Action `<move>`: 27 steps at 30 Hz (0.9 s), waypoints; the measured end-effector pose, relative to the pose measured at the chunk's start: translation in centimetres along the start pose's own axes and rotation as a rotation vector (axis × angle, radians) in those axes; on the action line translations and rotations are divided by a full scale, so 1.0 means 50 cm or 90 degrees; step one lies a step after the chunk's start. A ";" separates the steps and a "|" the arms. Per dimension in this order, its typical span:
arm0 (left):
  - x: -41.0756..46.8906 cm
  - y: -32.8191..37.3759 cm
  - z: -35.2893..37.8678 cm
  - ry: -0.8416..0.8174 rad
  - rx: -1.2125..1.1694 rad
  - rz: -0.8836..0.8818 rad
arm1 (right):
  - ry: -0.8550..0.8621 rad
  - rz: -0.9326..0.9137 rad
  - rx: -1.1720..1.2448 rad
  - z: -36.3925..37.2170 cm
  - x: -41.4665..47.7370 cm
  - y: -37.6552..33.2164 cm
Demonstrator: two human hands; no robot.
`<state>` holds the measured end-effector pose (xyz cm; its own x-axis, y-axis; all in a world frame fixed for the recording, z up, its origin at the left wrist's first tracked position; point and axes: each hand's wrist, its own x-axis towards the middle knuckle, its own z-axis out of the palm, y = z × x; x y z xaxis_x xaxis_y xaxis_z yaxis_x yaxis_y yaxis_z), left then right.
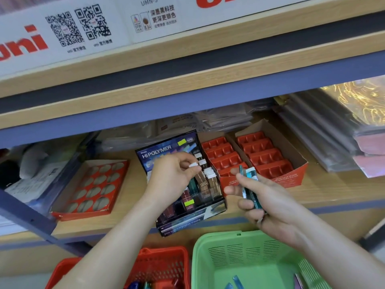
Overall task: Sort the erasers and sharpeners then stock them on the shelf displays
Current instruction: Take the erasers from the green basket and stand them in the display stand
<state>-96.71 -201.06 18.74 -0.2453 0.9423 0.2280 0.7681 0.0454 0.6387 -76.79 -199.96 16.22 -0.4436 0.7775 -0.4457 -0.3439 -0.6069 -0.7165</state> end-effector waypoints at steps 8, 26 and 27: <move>-0.006 0.014 -0.002 -0.006 0.127 0.104 | -0.004 0.002 -0.013 0.003 -0.006 -0.002; -0.027 0.013 0.026 -0.011 0.187 0.136 | -0.113 0.007 0.009 0.003 -0.016 0.004; -0.030 0.024 0.018 -0.017 0.068 0.081 | -0.119 0.009 0.001 0.004 -0.016 0.004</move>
<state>-94.87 -202.13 18.51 -0.1269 0.9512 0.2811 0.8508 -0.0413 0.5238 -76.68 -200.75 16.56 -0.5942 0.7252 -0.3480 -0.3384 -0.6179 -0.7097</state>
